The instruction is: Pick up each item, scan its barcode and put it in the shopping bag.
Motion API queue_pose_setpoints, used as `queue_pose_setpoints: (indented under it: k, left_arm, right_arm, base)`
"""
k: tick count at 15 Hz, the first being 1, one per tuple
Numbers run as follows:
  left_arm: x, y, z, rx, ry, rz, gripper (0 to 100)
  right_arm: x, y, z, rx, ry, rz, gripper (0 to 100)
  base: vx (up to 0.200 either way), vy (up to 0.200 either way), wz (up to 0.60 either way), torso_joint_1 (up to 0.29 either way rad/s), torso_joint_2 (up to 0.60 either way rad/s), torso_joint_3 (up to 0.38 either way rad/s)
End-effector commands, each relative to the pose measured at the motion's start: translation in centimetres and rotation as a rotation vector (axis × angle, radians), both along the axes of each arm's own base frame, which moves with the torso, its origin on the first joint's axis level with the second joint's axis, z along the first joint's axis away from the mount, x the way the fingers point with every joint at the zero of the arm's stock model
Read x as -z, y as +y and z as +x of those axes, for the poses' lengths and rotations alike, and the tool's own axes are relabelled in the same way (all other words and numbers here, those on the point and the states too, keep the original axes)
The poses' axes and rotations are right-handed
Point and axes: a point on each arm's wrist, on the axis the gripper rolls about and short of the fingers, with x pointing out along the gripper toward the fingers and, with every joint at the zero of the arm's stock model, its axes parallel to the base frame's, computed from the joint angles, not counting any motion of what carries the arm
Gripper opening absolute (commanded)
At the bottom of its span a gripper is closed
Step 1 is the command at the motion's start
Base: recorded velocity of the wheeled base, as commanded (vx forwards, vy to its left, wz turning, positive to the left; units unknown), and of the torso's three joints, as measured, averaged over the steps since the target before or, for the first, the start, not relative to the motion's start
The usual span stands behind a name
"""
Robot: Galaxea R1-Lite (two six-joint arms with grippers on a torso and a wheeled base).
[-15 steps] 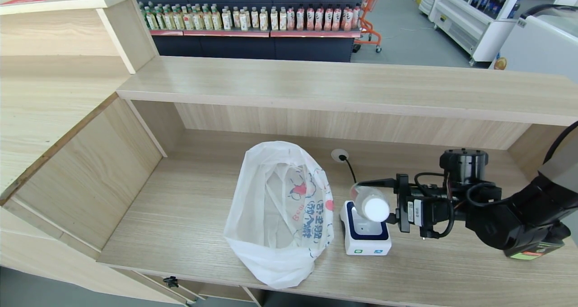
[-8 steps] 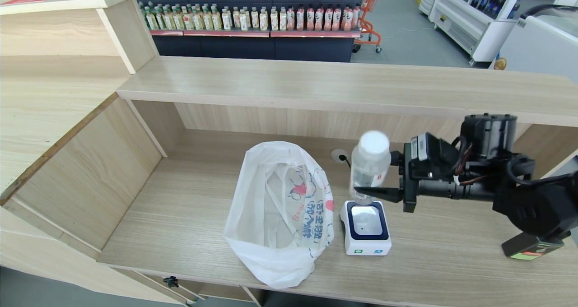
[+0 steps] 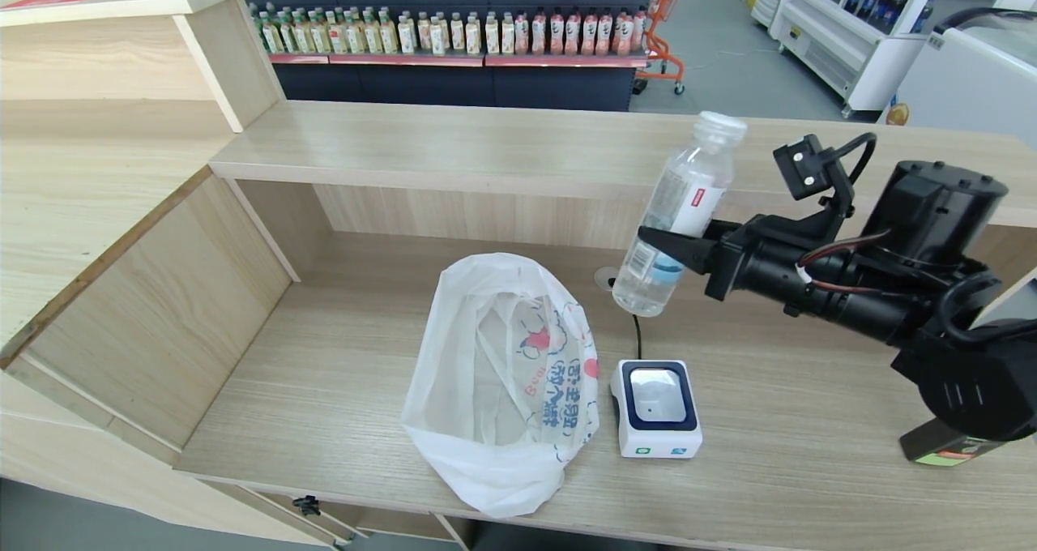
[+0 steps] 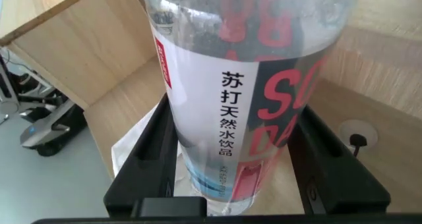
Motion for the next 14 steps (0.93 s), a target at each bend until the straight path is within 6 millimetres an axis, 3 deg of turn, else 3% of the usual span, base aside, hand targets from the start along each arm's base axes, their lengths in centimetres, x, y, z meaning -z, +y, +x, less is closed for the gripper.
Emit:
queue_pose_setpoints:
  k: [1, 7, 14]
  left_arm:
    - [0.0, 0.0, 0.0, 0.0, -0.001, -0.001, 100]
    - [0.0, 0.0, 0.0, 0.0, -0.001, 0.002, 100]
    - [0.0, 0.0, 0.0, 0.0, -0.001, 0.004, 100]
  right_arm:
    - [1.9, 0.3, 0.7, -0.002, 0.058, -0.018, 0]
    - [4.1, 1.9, -1.2, -0.074, 0.131, -0.035, 0]
    - [5.6, 2.4, -0.6, -0.099, 0.183, -0.041, 0]
  base:
    - [0.0, 0.0, 0.0, 0.0, 0.0, 0.0]
    - [0.0, 0.0, 0.0, 0.0, 0.0, 0.0]
    - [0.0, 0.0, 0.0, 0.0, 0.0, 0.0]
